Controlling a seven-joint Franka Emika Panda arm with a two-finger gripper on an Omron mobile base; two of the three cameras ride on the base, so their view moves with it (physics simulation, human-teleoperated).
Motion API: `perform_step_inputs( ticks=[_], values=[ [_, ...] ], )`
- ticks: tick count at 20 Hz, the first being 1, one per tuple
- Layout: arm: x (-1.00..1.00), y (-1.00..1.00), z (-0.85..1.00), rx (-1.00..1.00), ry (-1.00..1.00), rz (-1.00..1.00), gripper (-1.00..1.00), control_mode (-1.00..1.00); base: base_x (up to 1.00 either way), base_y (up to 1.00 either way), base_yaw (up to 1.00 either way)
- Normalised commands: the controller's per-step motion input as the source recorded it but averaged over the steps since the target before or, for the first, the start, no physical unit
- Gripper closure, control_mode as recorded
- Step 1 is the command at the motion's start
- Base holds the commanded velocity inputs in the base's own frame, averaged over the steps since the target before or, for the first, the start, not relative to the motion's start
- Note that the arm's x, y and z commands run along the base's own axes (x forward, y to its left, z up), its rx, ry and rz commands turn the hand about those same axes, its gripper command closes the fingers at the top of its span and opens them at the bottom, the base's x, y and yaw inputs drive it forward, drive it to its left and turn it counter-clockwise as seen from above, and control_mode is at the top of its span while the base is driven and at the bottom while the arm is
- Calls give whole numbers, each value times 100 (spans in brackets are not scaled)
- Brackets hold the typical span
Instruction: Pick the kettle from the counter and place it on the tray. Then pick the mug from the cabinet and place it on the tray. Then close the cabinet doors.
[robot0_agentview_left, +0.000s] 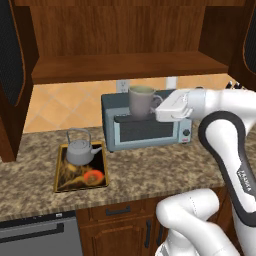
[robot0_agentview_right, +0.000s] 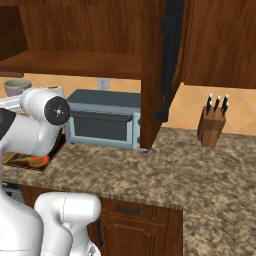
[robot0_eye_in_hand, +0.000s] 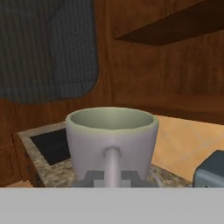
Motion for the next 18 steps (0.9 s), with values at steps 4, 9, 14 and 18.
perform_step_inputs(
  ticks=[4, 9, 14, 18],
  values=[
    [-23, 19, -39, -4, 0, 16, 100, -100, 0, 0, 0],
    [-18, 18, -43, -7, 0, 16, 100, -100, 0, 0, 0],
    [-23, 24, -31, -12, 3, 14, 100, -100, 0, 0, 0],
    [-2, 25, -30, -8, 2, 11, 100, -100, 0, 0, 0]
  ],
)
